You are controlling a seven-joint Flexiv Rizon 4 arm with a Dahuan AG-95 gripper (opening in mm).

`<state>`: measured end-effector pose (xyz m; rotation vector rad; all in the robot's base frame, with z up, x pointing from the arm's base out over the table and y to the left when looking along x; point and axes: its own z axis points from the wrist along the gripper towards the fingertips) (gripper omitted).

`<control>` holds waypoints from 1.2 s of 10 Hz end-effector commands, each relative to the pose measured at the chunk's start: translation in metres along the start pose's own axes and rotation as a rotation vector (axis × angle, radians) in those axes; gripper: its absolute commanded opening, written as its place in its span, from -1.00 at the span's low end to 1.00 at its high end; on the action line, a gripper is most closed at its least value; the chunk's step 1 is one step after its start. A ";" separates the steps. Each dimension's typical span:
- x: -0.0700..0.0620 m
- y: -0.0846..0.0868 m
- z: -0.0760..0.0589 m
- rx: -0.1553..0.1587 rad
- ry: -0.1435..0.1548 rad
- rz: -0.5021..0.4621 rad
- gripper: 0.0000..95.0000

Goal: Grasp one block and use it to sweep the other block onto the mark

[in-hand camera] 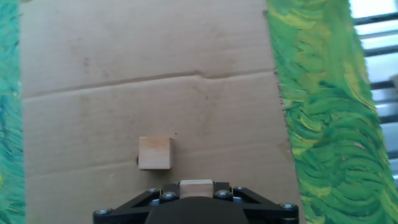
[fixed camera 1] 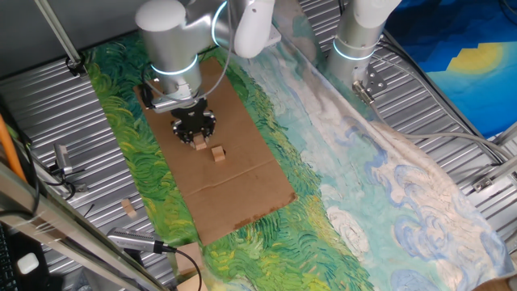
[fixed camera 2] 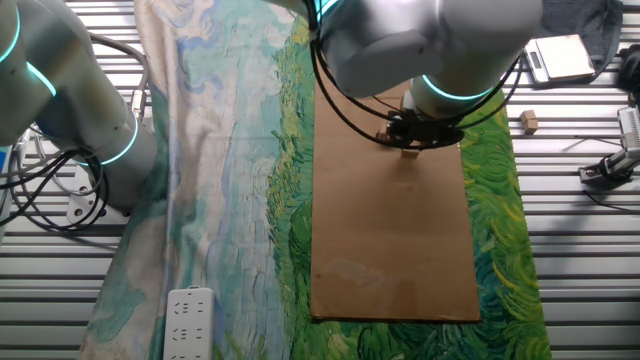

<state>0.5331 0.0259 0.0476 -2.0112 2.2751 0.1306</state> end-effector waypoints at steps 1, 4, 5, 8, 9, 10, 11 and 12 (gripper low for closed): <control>0.017 -0.002 0.008 0.005 -0.001 -0.048 -1.00; 0.039 0.003 0.006 0.007 0.007 -0.080 -1.00; 0.046 0.006 0.005 0.008 0.013 -0.088 -1.00; 0.059 0.009 0.003 0.009 0.014 -0.102 -1.00; 0.063 0.010 0.004 0.009 0.013 -0.103 -1.00; 0.064 0.010 0.006 0.009 0.010 -0.108 -1.00; 0.065 0.009 0.011 0.008 -0.002 -0.127 -1.00; 0.065 0.008 0.013 0.008 -0.008 -0.133 0.20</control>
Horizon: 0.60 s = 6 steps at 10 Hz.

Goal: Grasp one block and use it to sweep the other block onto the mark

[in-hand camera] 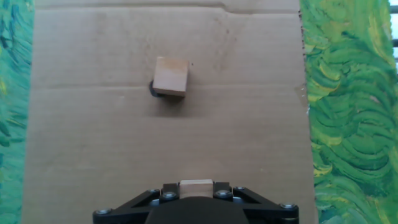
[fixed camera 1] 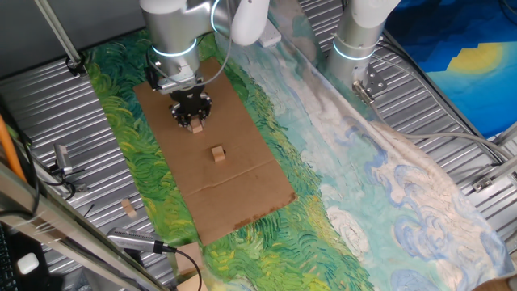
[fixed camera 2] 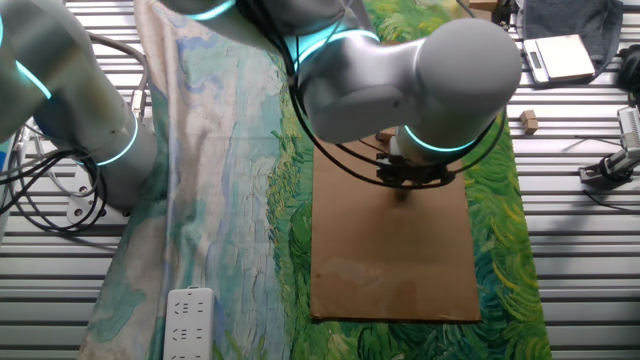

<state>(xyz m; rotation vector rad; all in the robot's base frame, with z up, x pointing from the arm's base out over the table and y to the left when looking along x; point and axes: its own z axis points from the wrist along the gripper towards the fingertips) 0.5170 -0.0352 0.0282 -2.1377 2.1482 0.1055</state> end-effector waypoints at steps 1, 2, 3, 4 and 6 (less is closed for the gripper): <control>0.001 0.000 0.003 -0.003 -0.016 -0.017 0.60; 0.000 0.000 0.003 -0.007 -0.020 -0.015 1.00; 0.000 0.000 0.003 -0.009 -0.025 -0.010 1.00; 0.000 0.000 0.002 -0.009 -0.029 -0.011 1.00; -0.001 0.001 -0.004 -0.010 -0.029 -0.007 1.00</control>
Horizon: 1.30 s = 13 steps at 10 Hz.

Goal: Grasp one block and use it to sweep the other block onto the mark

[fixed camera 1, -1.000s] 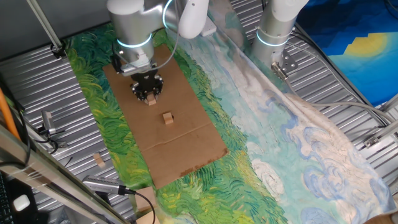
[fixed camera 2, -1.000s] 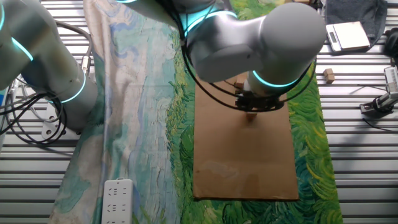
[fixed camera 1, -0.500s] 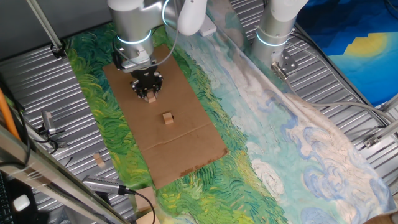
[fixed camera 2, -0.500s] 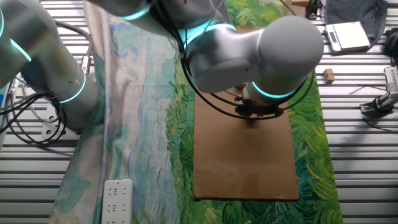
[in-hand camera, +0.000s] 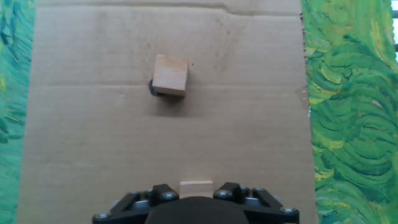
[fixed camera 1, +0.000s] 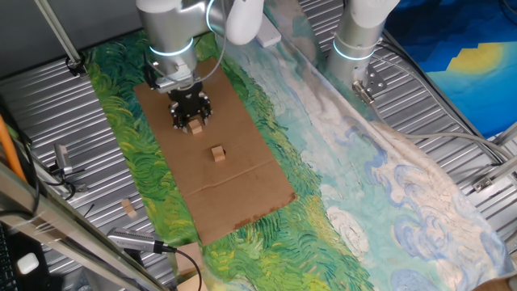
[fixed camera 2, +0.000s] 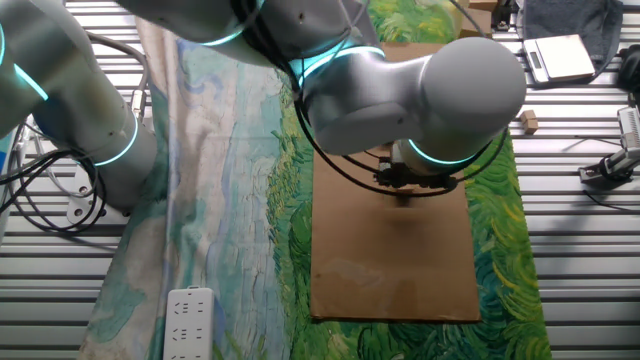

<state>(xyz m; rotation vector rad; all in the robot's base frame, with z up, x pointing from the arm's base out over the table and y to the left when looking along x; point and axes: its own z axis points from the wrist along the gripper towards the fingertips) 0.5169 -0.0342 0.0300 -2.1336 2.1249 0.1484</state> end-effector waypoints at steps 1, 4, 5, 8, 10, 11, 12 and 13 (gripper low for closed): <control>-0.002 0.001 -0.008 -0.006 0.002 0.008 0.60; -0.009 0.001 -0.031 -0.004 0.016 0.026 0.60; -0.012 0.002 -0.040 0.008 0.021 0.081 -0.60; -0.016 0.003 -0.047 0.005 0.032 0.134 -1.00; -0.016 0.003 -0.047 0.007 0.052 0.199 -1.00; -0.016 0.003 -0.047 0.007 0.054 0.219 -1.00; -0.016 0.003 -0.047 0.009 0.064 0.252 -1.00; -0.016 0.003 -0.047 0.011 0.072 0.281 -1.00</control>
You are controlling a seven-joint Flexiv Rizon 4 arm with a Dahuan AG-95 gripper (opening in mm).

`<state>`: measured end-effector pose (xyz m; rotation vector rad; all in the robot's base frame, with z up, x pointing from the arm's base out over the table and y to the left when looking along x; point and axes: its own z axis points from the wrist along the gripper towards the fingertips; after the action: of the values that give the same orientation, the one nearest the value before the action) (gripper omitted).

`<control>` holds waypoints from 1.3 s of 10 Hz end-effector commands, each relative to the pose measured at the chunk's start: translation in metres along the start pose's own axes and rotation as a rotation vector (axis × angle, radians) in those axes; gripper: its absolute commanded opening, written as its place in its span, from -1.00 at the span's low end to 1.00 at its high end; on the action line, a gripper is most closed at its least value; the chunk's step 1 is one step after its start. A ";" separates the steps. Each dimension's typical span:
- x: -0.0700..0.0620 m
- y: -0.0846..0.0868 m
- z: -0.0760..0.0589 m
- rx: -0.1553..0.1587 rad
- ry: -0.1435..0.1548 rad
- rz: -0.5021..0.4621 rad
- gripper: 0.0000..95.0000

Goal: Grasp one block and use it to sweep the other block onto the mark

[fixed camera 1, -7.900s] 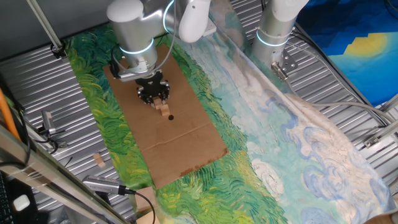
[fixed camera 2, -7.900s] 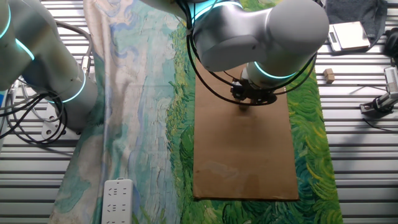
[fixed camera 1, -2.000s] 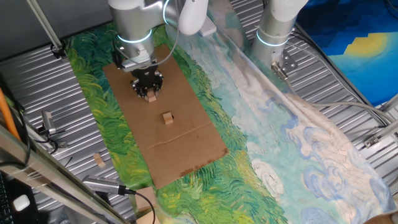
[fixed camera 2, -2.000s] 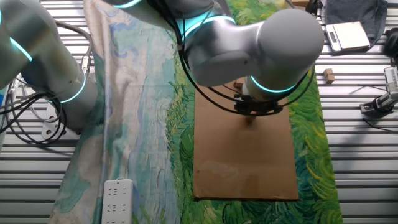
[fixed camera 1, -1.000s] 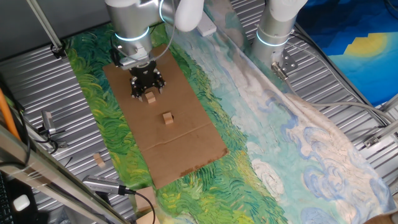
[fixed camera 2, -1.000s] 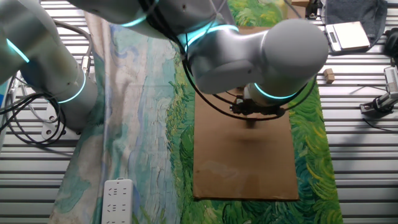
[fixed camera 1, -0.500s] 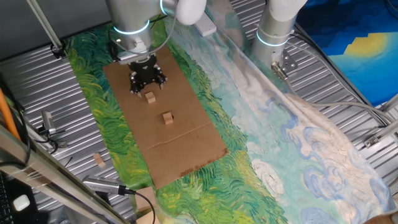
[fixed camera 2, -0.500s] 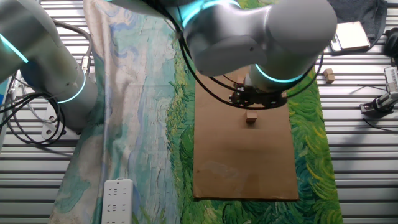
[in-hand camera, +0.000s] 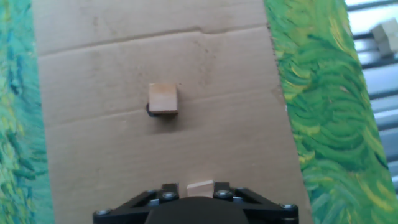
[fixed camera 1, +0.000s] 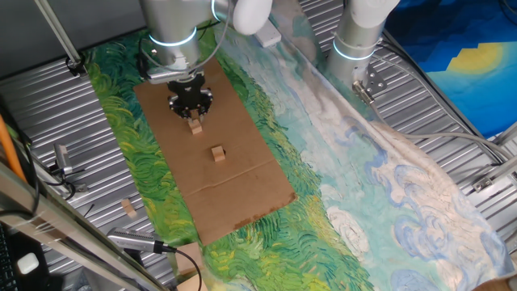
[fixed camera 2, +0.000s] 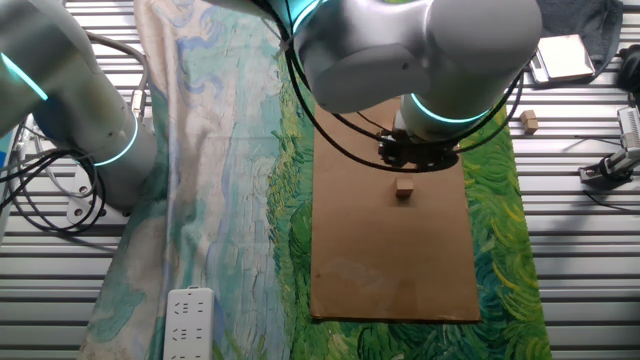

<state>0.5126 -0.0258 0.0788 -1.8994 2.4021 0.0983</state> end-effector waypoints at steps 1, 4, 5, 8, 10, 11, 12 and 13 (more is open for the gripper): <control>0.000 0.000 0.000 0.010 0.039 0.099 -1.00; 0.000 0.000 0.000 -0.004 0.066 0.164 -1.00; 0.000 0.000 0.000 -0.007 0.070 0.174 -1.00; 0.000 0.000 0.000 -0.007 0.074 0.168 -1.00; 0.000 -0.002 0.000 -0.002 0.088 0.149 -1.00; 0.002 -0.006 -0.001 0.000 0.098 0.134 -1.00; 0.009 -0.027 -0.004 -0.002 0.102 0.088 -1.00; 0.019 -0.051 -0.006 -0.001 0.101 0.048 -1.00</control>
<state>0.5467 -0.0513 0.0819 -1.8611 2.5393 -0.0031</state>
